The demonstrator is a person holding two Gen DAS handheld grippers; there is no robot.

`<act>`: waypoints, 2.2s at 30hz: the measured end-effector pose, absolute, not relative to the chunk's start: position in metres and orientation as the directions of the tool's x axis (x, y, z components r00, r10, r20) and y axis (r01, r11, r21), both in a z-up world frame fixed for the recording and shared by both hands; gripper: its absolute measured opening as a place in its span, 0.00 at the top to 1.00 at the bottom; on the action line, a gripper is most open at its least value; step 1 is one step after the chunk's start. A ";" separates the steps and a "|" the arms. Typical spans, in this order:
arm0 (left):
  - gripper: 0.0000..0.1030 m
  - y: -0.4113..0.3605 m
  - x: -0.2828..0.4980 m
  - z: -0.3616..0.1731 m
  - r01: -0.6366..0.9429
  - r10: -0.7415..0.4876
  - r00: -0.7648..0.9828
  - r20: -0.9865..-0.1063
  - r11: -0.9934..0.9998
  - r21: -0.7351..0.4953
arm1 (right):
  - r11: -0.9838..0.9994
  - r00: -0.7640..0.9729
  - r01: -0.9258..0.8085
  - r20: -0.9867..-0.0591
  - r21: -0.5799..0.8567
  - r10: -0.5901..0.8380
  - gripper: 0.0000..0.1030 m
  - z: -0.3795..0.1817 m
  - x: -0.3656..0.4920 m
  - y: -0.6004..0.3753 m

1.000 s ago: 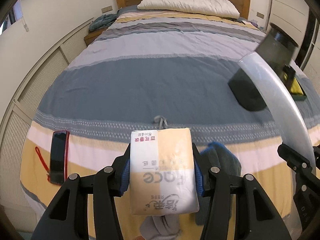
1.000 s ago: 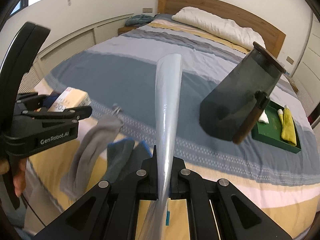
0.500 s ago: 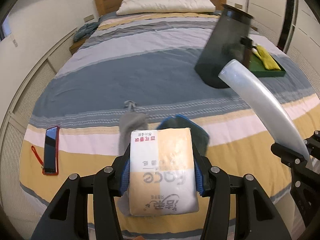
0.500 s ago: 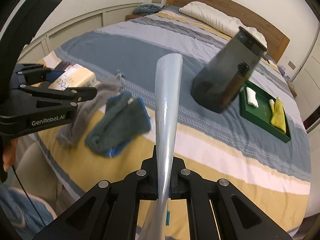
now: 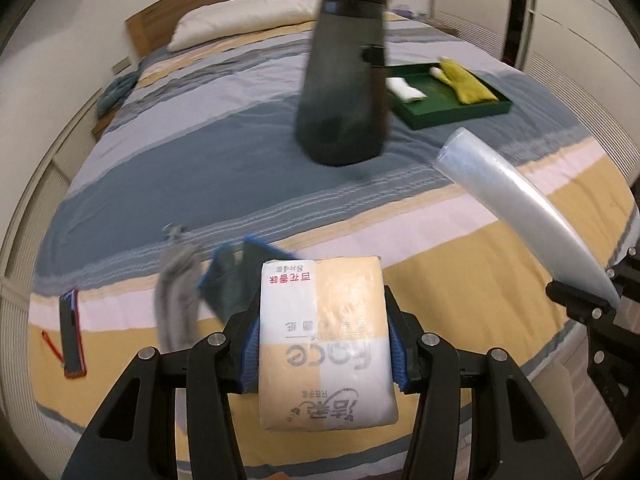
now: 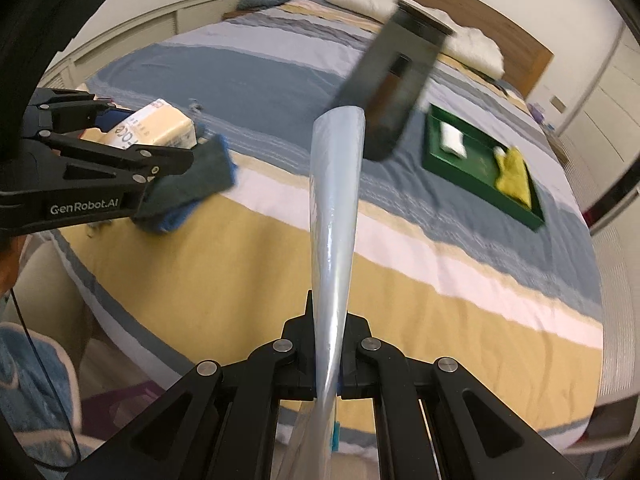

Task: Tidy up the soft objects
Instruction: 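Lift the tissue pack with the left tool while the right tool lifts the clear tube, then carry the tissue pack and clear tube over the green tray with both tools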

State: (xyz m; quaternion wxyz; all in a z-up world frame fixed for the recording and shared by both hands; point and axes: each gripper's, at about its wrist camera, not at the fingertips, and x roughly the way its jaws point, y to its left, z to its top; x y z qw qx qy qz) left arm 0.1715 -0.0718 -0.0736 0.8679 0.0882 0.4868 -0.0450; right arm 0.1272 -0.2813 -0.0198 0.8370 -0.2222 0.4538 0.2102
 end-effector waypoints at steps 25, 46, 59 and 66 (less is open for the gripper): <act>0.56 -0.225 0.245 -0.062 0.392 -0.171 0.515 -0.840 0.919 0.053 | 0.959 0.577 -0.224 -0.817 -0.171 -0.011 0.96 0.004 0.182 -0.428; 0.56 -0.243 0.359 -0.073 0.280 -0.202 0.531 -0.823 0.959 -0.055 | 0.960 0.594 -0.240 -0.804 -0.145 0.027 0.96 -0.049 0.356 -0.434; 0.56 -0.277 0.448 -0.070 0.205 -0.155 0.609 -0.778 0.978 -0.034 | 0.957 0.651 -0.223 -0.759 -0.187 0.004 0.96 -0.076 0.473 -0.431; 0.56 -0.286 0.491 -0.090 0.137 -0.115 0.605 -0.788 0.990 -0.039 | 0.960 0.662 -0.209 -0.750 -0.185 0.000 0.96 -0.099 0.537 -0.427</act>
